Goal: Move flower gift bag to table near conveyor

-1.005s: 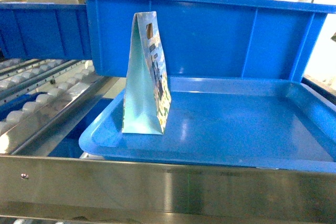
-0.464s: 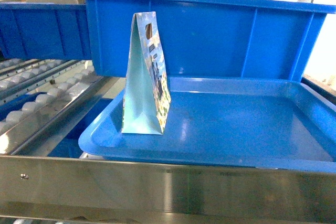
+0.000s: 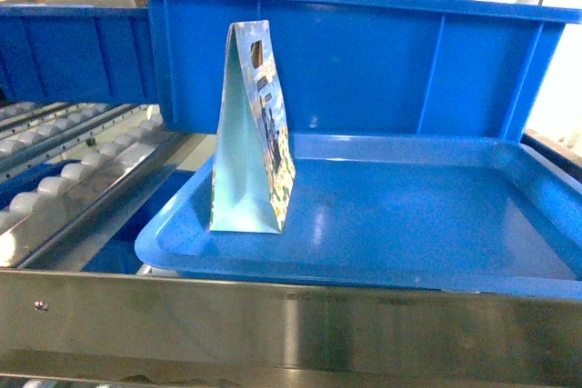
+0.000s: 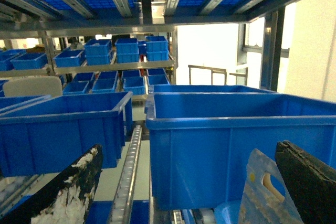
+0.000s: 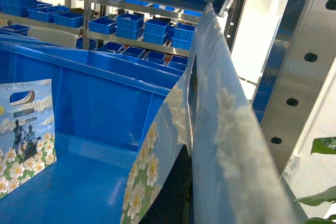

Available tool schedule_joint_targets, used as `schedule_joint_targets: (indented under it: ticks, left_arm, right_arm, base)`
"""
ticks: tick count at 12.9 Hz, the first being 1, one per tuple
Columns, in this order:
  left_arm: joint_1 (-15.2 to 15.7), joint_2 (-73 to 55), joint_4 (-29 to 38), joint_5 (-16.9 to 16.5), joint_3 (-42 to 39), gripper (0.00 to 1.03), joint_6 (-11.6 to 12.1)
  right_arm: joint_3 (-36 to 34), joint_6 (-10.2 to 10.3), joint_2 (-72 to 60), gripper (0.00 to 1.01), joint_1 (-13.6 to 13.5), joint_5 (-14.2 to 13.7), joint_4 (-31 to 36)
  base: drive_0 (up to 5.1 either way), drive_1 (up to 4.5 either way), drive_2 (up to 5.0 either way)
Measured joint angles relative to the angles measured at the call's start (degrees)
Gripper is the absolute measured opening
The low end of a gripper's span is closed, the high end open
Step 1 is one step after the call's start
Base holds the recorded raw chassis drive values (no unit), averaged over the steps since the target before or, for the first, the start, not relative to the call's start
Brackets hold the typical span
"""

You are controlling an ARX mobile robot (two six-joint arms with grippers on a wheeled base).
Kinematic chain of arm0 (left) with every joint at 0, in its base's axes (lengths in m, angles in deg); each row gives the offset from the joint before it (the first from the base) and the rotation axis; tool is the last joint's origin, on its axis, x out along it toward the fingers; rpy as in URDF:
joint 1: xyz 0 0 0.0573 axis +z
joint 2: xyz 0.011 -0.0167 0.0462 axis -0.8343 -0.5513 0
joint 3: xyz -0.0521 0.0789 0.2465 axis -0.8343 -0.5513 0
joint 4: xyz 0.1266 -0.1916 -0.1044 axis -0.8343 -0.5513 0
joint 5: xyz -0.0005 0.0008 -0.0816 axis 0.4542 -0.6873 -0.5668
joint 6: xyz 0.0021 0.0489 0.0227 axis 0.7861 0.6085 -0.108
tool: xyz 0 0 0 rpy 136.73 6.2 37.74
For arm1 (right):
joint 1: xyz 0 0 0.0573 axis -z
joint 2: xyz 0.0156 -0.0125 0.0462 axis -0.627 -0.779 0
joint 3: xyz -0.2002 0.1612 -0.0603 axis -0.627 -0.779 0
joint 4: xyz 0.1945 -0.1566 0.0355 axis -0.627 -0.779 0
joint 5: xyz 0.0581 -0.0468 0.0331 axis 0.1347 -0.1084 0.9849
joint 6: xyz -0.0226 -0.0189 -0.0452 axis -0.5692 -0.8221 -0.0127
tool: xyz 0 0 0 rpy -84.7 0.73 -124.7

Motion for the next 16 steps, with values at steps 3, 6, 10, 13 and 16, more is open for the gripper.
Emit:
schedule_joint_targets:
  ticks: [3,6,10,13,16]
  left_arm:
    - [-5.5,-5.6,-1.3,1.8,2.9,0.98,-0.2]
    - [-11.7,-10.4,-2.4,4.3,6.4,0.98,-0.2]
    - [-16.7,-17.8,-5.0,9.1,11.8,0.98,1.3]
    - [-18.6,-24.9,-10.1,9.5,17.4,0.98,0.9]
    - [-18.6,-27.1,-11.1,10.8,19.2,0.98,-1.0]
  right_arm:
    - [0.0,0.0,0.0,0.02,0.0,0.0,0.0]
    - [0.0,-0.2,0.0,0.02,0.0,0.0,0.0]
    - [0.0,-0.2,0.0,0.02,0.0,0.0,0.0]
    - [0.0,-0.2,0.0,0.02,0.0,0.0,0.0]
    - [0.0,-0.2,0.0,0.02,0.0,0.0,0.0]
  base:
    - [0.0,0.00,0.0]
    - [0.0,0.00,0.0]
    - [0.0,0.00,0.0]
    - [0.0,0.00,0.0]
    - [0.0,0.00,0.0]
